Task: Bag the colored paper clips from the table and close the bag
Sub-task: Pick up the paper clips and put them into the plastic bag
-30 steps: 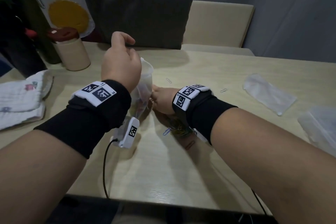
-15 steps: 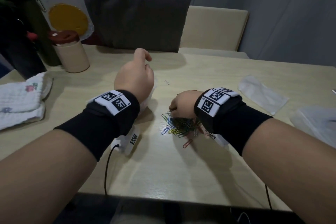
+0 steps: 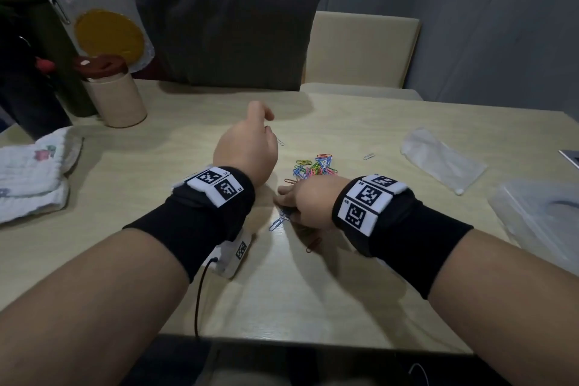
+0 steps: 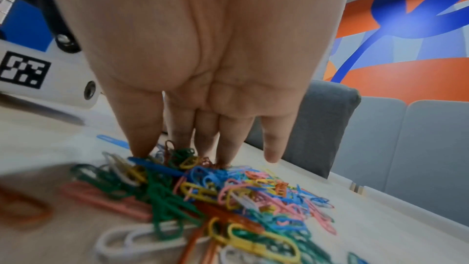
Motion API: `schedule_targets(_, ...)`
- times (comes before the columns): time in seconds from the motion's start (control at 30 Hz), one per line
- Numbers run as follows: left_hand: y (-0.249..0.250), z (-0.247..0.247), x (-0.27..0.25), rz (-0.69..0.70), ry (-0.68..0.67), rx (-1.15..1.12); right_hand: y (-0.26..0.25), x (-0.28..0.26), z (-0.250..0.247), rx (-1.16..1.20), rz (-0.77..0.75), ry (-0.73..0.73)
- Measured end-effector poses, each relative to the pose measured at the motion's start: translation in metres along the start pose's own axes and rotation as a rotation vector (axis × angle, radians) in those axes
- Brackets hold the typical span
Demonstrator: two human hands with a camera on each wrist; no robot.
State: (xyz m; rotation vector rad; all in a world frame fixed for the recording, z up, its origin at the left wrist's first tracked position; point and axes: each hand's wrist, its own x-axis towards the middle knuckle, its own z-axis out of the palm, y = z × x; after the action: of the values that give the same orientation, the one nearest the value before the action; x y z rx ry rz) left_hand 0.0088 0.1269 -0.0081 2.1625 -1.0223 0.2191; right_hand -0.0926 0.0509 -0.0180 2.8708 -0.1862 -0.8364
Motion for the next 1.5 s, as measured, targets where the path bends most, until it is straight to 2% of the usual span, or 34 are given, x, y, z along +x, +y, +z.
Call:
schedule_targets(0.13,0.001,0.008,0.0,0.028,-0.018,0.025,0.002,-0.003,0.003,0.123,0.002,0.23)
schedule_targets(0.23,0.003,0.013,0.0,0.057,-0.024,0.041,-0.008,-0.005,0.009,0.196,-0.091,0.268)
schedule_targets(0.3,0.005,0.015,0.0,0.066,-0.037,0.037,-0.009,-0.004,0.012,0.181,-0.094,0.287)
schedule_targets(0.5,0.009,0.02,-0.004,0.135,-0.091,-0.05,0.013,-0.017,0.013,0.15,0.032,0.252)
schedule_targets(0.63,0.013,0.022,-0.009,0.199,-0.128,-0.139,0.029,-0.024,0.014,0.323,0.218,0.336)
schedule_targets(0.77,0.01,0.024,-0.007,0.142,-0.142,-0.179,0.038,-0.025,0.02,0.356,0.414,0.182)
schedule_targets(0.97,0.007,0.028,-0.005,0.12,-0.175,-0.129,0.041,-0.022,0.024,0.378,0.406,0.234)
schedule_targets(1.17,0.006,0.03,-0.005,0.104,-0.199,-0.211,0.047,-0.023,0.019,0.366,0.422,0.277)
schedule_targets(1.4,0.006,0.03,-0.004,0.094,-0.179,-0.232,0.06,-0.029,0.014,0.617,0.551,0.396)
schedule_targets(1.5,0.006,0.031,-0.003,0.09,-0.164,-0.249,0.066,-0.029,0.011,0.822,0.567,0.502)
